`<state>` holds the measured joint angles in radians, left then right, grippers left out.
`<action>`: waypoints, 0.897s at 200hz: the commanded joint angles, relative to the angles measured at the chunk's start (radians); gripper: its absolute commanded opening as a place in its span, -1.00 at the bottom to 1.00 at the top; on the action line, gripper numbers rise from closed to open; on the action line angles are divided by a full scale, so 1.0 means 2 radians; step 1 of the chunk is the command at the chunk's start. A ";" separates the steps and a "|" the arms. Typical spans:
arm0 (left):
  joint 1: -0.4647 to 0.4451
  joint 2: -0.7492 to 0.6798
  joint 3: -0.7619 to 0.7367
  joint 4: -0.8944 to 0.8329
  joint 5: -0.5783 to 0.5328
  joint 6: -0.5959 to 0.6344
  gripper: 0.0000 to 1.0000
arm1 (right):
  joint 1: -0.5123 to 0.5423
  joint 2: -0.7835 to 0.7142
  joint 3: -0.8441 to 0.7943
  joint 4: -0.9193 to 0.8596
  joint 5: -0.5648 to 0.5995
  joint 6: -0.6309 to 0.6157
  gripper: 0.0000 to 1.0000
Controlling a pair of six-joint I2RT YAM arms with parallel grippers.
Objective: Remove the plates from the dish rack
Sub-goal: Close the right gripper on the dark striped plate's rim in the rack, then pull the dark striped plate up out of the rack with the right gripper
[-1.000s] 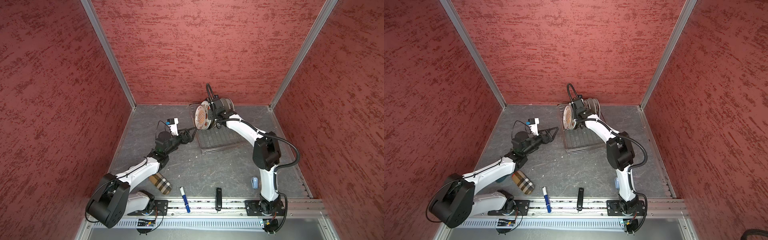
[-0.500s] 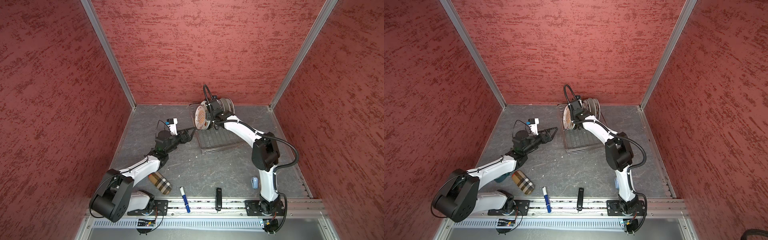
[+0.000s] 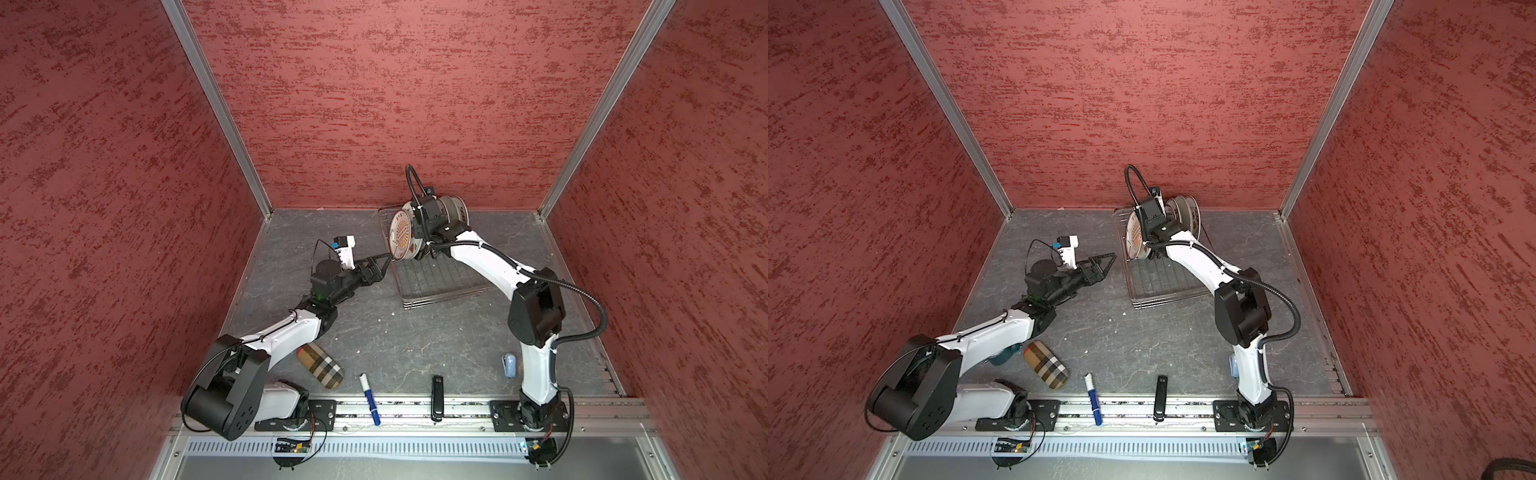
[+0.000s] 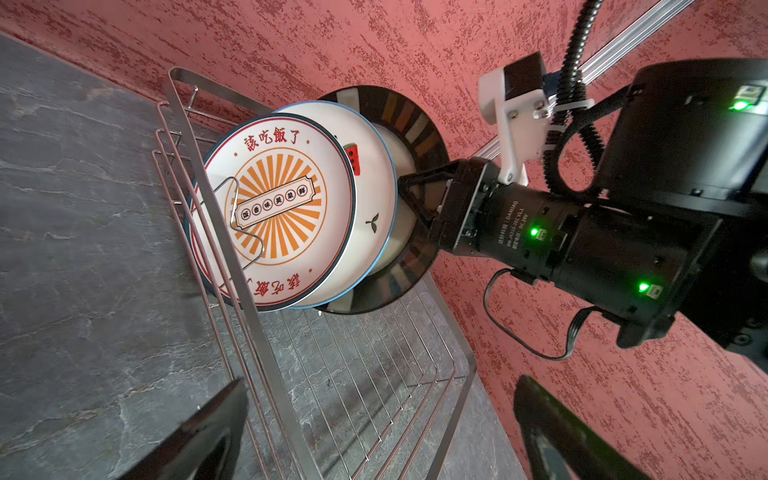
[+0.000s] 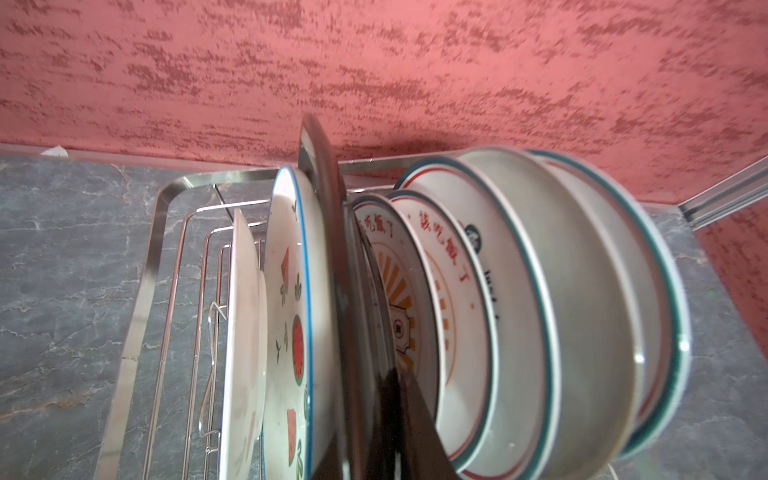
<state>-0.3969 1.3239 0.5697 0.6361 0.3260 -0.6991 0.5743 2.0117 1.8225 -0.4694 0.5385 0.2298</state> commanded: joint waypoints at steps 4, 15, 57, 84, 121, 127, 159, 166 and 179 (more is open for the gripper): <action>-0.003 -0.011 0.013 0.000 -0.023 0.008 0.99 | -0.003 -0.061 -0.005 0.049 0.097 -0.019 -1.00; -0.002 -0.015 0.016 -0.005 -0.027 0.008 0.99 | -0.001 -0.069 -0.011 0.055 0.113 -0.022 -1.00; -0.013 -0.045 0.017 -0.041 -0.055 0.031 0.99 | 0.007 -0.118 -0.056 0.099 0.135 -0.046 -1.00; -0.015 -0.061 0.009 -0.047 -0.068 0.036 0.99 | 0.014 -0.166 -0.109 0.146 0.131 -0.063 -1.00; -0.019 -0.076 0.008 -0.058 -0.067 0.041 0.99 | 0.017 -0.236 -0.178 0.179 0.110 -0.061 -1.00; -0.019 -0.079 0.009 -0.059 -0.058 0.048 0.99 | 0.016 -0.244 -0.186 0.179 0.111 -0.061 -1.00; -0.032 -0.107 0.005 -0.072 -0.059 0.073 0.99 | 0.001 -0.299 -0.238 0.187 0.061 -0.041 -1.00; -0.032 -0.115 0.004 -0.075 -0.064 0.073 0.99 | -0.005 -0.313 -0.251 0.186 0.030 -0.031 -1.00; -0.034 -0.125 0.004 -0.095 -0.064 0.072 0.99 | -0.016 -0.339 -0.271 0.185 -0.019 -0.011 -1.00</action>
<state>-0.4557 1.1183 0.5835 0.4980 0.2047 -0.5922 0.5793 1.4612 1.3094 -0.2428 0.6468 0.1322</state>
